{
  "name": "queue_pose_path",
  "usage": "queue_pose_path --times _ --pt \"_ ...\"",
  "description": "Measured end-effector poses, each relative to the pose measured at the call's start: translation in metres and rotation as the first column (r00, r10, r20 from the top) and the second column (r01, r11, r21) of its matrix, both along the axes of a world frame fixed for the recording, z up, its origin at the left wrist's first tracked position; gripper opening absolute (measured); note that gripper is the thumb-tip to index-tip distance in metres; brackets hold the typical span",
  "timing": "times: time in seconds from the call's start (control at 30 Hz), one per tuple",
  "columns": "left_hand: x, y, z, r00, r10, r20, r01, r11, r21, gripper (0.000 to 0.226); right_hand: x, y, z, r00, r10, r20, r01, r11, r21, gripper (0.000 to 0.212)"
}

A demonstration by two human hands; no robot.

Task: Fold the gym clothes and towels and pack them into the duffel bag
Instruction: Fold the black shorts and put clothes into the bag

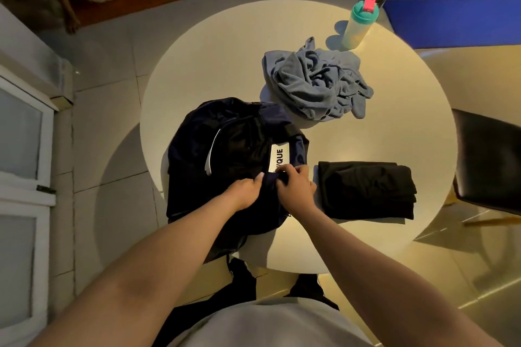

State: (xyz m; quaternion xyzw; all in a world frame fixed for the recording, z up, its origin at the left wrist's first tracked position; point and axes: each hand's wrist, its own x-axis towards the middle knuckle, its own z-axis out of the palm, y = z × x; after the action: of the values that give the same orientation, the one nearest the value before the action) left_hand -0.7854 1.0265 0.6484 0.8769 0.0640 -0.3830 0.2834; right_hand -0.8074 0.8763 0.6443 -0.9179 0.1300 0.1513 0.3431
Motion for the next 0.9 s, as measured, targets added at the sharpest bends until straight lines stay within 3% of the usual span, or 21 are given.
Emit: queue_pose_path --times 0.13,0.2,0.27,0.37,0.47,0.53,0.6,0.67,0.7,0.8,0.9 --pt "-0.016 -0.002 0.008 0.948 0.283 0.145 -0.236 0.932 -0.277 0.052 -0.007 -0.001 0.001 0.999 -0.033 0.018 0.031 0.995 0.100 0.030" --pt "-0.020 -0.005 -0.001 0.941 0.292 0.169 -0.226 0.918 -0.325 0.044 -0.009 -0.005 -0.001 0.998 -0.055 0.005 0.054 0.986 0.156 0.031" --pt "-0.020 -0.010 -0.011 0.930 0.250 0.270 -0.179 0.948 -0.263 0.035 -0.009 -0.011 0.000 0.998 -0.054 -0.021 0.057 0.979 0.197 0.033" --pt "-0.020 -0.027 -0.016 0.851 0.176 0.494 -0.138 0.984 -0.112 0.042 -0.010 -0.028 0.001 0.998 -0.048 -0.034 0.054 0.971 0.232 0.034" --pt "-0.022 -0.056 -0.009 0.701 -0.057 0.710 -0.033 0.993 0.112 0.054 -0.012 -0.052 0.001 0.998 -0.054 0.018 0.050 0.985 0.165 0.031" --pt "-0.018 -0.080 -0.004 0.615 -0.213 0.759 0.112 0.977 0.183 0.056 -0.014 -0.070 0.001 0.999 -0.032 0.042 0.027 0.992 0.123 0.029" --pt "-0.009 -0.107 -0.006 0.714 -0.263 0.649 0.258 0.960 0.105 0.049 -0.017 -0.093 0.000 0.997 -0.070 0.044 0.065 0.992 0.104 0.026" --pt "-0.003 -0.138 -0.012 0.887 -0.213 0.409 0.259 0.964 -0.060 0.047 -0.021 -0.120 -0.004 0.986 -0.167 0.020 0.164 0.982 0.088 0.027" --pt "-0.002 -0.152 -0.016 0.929 -0.193 0.314 0.235 0.967 -0.099 0.050 -0.024 -0.133 -0.007 0.973 -0.230 -0.005 0.229 0.969 0.089 0.030" --pt "-0.006 -0.191 -0.031 0.973 -0.148 0.179 0.173 0.976 -0.130 0.066 -0.028 -0.168 -0.013 0.942 -0.329 -0.070 0.332 0.942 0.036 0.038" --pt "-0.009 -0.219 -0.044 0.994 0.053 0.096 -0.035 0.983 -0.178 0.085 -0.031 -0.198 -0.018 0.955 -0.252 -0.157 0.232 0.963 -0.134 0.048"
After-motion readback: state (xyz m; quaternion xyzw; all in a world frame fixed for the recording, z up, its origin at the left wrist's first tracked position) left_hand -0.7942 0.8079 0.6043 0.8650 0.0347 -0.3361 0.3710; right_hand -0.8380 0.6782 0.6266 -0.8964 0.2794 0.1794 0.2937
